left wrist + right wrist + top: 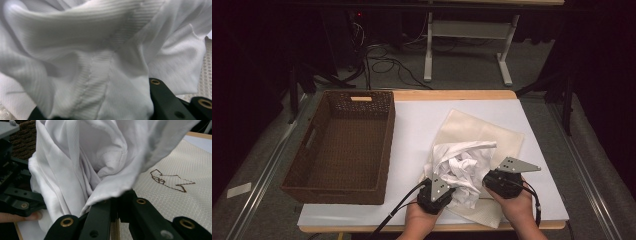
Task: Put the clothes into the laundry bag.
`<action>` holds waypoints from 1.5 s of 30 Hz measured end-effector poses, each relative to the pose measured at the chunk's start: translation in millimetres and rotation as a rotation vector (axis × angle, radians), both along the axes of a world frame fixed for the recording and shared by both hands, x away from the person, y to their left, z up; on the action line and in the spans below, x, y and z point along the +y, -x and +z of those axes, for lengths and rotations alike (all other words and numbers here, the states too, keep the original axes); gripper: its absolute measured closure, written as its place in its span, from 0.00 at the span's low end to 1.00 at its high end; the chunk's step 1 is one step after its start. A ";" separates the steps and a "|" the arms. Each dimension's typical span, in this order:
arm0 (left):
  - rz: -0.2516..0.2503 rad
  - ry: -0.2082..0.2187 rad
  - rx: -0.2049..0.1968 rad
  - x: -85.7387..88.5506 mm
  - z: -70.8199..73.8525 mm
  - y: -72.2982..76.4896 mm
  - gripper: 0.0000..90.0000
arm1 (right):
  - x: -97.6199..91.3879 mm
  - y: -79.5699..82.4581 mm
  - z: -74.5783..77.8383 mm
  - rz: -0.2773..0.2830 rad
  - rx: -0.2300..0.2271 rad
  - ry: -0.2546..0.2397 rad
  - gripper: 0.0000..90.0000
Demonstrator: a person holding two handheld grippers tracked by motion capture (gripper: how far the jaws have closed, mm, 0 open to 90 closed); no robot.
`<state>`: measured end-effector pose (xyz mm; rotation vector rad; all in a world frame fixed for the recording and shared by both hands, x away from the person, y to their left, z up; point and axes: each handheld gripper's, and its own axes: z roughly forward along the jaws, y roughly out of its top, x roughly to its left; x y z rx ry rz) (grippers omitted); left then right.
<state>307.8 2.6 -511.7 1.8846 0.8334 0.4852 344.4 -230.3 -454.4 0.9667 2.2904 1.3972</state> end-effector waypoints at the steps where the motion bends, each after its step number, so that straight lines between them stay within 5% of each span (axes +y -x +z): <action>1: -0.002 -0.002 -0.003 -0.1 0.0 0.5 0.83 | -0.1 0.3 0.0 -0.001 -0.001 0.000 1.00; 8: -0.034 -0.044 -0.013 -3.5 3.0 5.9 0.83 | -3.0 -1.8 3.6 -0.010 -0.013 -0.035 1.00; 19: -0.042 -0.014 0.090 -3.5 2.1 -8.0 0.76 | 1.1 2.9 5.9 0.018 -0.030 -0.037 1.00; 25: -0.011 0.008 0.031 1.1 7.1 0.3 0.43 | -1.3 2.5 4.5 0.008 -0.031 -0.031 1.00; 30: 0.000 0.023 -0.013 8.6 16.0 6.8 0.32 | -0.7 2.5 3.3 0.011 -0.036 -0.021 1.00; 32: -0.014 0.038 -0.047 10.8 19.5 10.4 0.40 | -0.6 2.7 3.5 0.008 -0.038 -0.020 1.00; 33: -0.021 0.043 -0.066 10.8 20.5 11.9 0.56 | -0.7 2.7 3.5 0.008 -0.037 -0.020 1.00; 36: -0.035 0.023 -0.061 5.0 20.9 9.1 0.76 | -0.4 2.3 3.2 0.006 -0.037 -0.019 1.00; 41: -0.050 -0.032 -0.026 -10.2 13.7 -2.3 0.84 | -0.5 2.5 3.0 0.007 -0.030 -0.019 1.00; 45: -0.057 -0.034 0.039 -16.5 9.0 -14.4 0.85 | -1.3 2.5 3.2 0.007 -0.021 -0.027 1.00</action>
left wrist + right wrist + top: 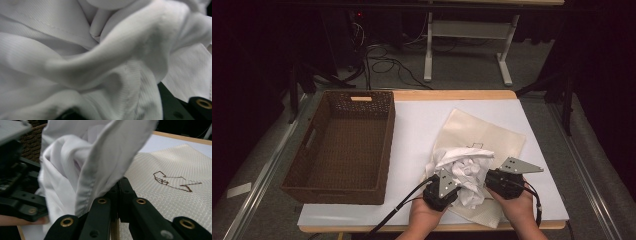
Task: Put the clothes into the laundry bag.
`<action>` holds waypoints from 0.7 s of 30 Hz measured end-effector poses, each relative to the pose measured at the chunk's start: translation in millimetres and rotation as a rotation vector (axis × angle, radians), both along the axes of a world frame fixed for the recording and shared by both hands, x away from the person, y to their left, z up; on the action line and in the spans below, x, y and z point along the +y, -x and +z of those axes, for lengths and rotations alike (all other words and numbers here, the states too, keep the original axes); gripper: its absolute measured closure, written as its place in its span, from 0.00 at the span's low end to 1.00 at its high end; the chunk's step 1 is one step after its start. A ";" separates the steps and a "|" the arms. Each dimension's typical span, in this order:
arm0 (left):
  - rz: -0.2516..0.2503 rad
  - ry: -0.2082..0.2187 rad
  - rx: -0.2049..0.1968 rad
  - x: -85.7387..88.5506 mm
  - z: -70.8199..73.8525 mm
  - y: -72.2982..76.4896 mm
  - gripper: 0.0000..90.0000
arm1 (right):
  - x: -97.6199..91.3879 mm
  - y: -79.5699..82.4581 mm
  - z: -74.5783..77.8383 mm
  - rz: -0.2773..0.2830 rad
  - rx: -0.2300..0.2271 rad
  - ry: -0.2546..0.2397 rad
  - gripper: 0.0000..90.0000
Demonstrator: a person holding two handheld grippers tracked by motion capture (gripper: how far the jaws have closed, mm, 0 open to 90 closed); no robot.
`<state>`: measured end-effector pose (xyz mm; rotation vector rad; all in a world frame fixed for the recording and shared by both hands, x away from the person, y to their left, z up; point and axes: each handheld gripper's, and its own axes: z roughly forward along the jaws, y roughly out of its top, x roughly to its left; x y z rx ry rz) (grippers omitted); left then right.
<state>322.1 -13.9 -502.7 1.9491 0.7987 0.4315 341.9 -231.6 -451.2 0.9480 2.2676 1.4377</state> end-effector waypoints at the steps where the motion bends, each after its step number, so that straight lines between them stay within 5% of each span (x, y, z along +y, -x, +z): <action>1: -0.003 -0.007 0.018 -1.9 -1.3 -2.8 0.85 | -0.6 -0.2 0.5 0.004 -0.001 -0.004 1.00; 8: 0.003 -0.020 0.049 -8.4 -6.5 -9.0 0.79 | -4.3 -0.3 1.2 -0.001 -0.002 -0.017 1.00; 14: 0.021 0.009 0.028 7.8 0.4 4.3 0.39 | -7.1 -0.6 0.3 -0.013 -0.003 -0.021 1.00; 21: 0.054 0.039 0.049 30.1 3.6 20.5 0.18 | -5.0 0.5 0.0 -0.012 -0.007 -0.009 1.00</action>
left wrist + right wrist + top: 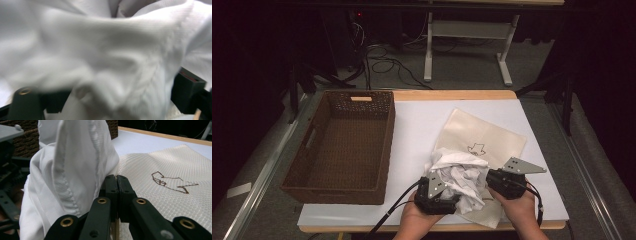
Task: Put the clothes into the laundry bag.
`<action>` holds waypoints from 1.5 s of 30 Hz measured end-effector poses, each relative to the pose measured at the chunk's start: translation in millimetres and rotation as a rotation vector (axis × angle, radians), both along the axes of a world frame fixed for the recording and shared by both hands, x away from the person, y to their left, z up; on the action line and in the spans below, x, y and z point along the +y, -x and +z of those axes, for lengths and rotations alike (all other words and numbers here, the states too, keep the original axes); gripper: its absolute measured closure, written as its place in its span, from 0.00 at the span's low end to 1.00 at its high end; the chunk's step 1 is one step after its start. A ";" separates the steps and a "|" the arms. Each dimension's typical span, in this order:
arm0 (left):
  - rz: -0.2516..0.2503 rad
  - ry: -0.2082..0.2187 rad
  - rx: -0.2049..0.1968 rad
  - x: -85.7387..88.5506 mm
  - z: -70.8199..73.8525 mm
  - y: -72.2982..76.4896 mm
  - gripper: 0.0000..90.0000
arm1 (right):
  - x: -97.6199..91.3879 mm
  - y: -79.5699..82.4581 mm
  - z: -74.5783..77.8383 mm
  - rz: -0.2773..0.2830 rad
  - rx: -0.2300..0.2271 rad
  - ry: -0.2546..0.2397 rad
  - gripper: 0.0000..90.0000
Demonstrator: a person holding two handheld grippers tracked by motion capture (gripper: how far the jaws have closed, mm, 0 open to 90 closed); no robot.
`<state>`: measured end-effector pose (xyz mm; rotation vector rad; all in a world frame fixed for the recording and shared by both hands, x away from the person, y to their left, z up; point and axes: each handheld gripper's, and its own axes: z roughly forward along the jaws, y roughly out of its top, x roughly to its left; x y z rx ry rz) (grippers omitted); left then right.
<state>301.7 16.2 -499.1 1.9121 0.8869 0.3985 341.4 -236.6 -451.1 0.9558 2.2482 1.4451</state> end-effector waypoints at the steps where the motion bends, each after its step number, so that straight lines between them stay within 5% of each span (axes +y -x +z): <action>1: 0.002 0.009 -0.002 1.6 0.4 1.3 0.17 | -0.2 -0.1 0.0 0.000 0.000 -0.001 1.00; 6: 0.001 0.052 -0.067 7.9 10.1 11.3 0.23 | -0.1 0.2 0.3 0.001 0.001 -0.001 1.00; 8: -0.013 0.083 -0.114 8.3 14.7 13.9 0.38 | 0.0 0.2 0.3 0.001 0.002 -0.001 1.00; 11: -0.031 0.059 -0.155 0.7 18.4 11.6 0.60 | 0.2 0.1 0.3 0.002 0.002 0.001 1.00; 13: -0.044 0.042 -0.151 -5.1 17.7 7.9 0.77 | 0.3 -0.2 0.0 0.002 0.004 0.001 1.00; 15: -0.049 0.018 -0.147 -11.9 15.4 3.7 0.84 | 1.0 -0.5 -0.6 0.002 0.006 0.001 1.00; 22: -0.079 -0.072 -0.100 -29.5 0.1 -9.6 0.89 | 1.2 -0.7 -0.5 0.006 0.003 0.004 1.00; 28: -0.080 -0.073 -0.050 -33.1 -6.7 -16.0 0.87 | 0.4 1.3 1.8 0.004 -0.001 -0.002 1.00; 33: -0.051 -0.022 -0.043 -18.4 -2.3 -7.9 0.52 | -2.1 0.7 1.4 -0.001 -0.003 -0.011 1.00; 40: -0.026 0.009 -0.030 9.1 5.0 5.7 0.34 | -0.3 0.9 0.8 0.002 -0.006 -0.003 1.00; 45: 0.025 0.044 -0.084 22.0 19.3 9.9 0.23 | -0.8 0.9 0.9 0.000 -0.005 -0.005 1.00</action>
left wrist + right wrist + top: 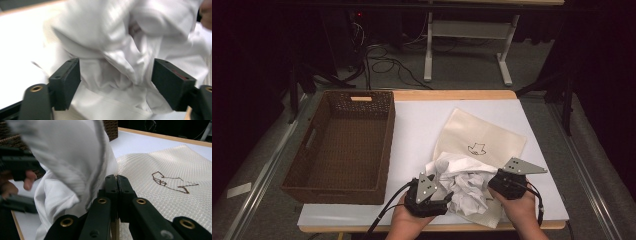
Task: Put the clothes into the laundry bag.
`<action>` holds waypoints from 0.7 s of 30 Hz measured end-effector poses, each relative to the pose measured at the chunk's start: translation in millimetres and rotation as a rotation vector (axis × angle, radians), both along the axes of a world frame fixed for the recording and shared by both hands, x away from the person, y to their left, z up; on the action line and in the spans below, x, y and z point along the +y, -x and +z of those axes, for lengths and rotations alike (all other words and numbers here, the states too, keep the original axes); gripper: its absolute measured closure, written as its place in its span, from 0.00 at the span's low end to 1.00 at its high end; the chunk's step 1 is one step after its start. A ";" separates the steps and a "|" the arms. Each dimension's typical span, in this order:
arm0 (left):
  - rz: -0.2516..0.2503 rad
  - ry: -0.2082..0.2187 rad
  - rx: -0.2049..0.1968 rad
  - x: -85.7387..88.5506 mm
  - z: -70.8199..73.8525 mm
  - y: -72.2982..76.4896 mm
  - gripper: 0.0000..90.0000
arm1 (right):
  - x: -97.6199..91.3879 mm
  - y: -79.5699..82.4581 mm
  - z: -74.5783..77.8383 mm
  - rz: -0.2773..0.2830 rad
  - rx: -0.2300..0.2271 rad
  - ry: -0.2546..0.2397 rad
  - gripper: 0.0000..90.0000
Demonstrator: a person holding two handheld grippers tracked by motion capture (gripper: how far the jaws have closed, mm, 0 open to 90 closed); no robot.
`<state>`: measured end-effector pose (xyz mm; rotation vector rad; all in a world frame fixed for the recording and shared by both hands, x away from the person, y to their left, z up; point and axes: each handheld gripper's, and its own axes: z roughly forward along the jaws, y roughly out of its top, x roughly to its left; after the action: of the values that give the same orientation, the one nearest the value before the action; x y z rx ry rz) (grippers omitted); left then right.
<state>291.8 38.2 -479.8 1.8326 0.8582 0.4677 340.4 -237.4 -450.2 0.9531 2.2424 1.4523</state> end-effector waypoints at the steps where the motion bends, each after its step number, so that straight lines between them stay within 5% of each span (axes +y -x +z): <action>1: 0.007 0.012 -0.018 0.9 3.7 -0.1 0.21 | 0.0 0.0 0.0 0.000 -0.001 0.000 1.00; 6: -0.018 0.056 -0.104 -7.2 22.8 -4.4 0.24 | 0.0 -0.1 -0.1 -0.001 0.003 -0.002 1.00; 11: -0.045 0.112 -0.157 -16.9 34.4 -11.4 0.69 | 0.1 0.0 -0.4 0.000 0.005 -0.004 1.00; 15: -0.067 0.078 -0.145 -29.4 27.5 -12.6 0.94 | -0.2 0.0 -0.4 0.001 0.005 -0.003 1.00; 21: -0.110 0.002 -0.075 -43.0 2.6 -13.1 0.96 | -0.2 -0.3 -0.2 0.000 0.007 -0.008 1.00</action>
<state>304.9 -4.8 -477.2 1.8384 0.7026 0.4623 340.7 -237.5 -450.4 0.9621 2.2434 1.4608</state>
